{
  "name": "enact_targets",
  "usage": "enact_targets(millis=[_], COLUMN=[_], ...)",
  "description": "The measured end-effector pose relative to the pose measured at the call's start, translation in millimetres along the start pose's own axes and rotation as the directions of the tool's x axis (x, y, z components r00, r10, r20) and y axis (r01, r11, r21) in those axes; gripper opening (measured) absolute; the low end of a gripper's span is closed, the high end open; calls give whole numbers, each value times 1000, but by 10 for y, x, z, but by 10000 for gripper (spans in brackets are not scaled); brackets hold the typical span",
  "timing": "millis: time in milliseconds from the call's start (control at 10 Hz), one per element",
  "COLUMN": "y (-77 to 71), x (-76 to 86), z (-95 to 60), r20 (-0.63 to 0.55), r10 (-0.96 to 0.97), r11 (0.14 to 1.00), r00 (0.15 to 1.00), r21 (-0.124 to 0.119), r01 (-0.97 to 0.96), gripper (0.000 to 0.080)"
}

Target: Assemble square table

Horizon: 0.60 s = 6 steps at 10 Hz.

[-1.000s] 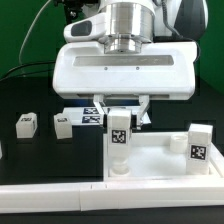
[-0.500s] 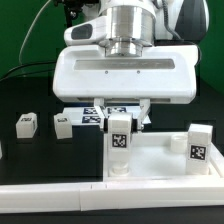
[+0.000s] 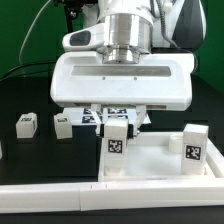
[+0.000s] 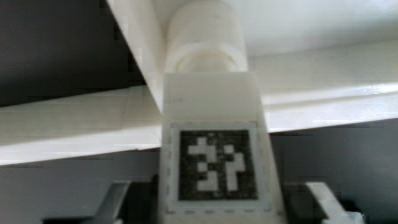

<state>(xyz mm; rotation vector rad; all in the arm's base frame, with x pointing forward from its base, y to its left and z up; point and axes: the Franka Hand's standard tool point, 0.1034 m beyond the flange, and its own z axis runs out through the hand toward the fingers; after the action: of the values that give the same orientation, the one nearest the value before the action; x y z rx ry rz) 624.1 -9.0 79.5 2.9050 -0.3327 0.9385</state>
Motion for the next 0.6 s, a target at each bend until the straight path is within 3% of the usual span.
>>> enact_targets(millis=[300, 400, 500, 600], y=[-5, -19, -52, -71], x=[-17, -32, 64, 113], z=[9, 14, -38, -49], r20=[12, 48, 76, 123], r10=[0, 3, 12, 20], r11=[1000, 1000, 1000, 999], r00=[1000, 999, 997, 992], r21=[1, 6, 18, 27], r01=[0, -4, -14, -23], gripper=[303, 506, 506, 617])
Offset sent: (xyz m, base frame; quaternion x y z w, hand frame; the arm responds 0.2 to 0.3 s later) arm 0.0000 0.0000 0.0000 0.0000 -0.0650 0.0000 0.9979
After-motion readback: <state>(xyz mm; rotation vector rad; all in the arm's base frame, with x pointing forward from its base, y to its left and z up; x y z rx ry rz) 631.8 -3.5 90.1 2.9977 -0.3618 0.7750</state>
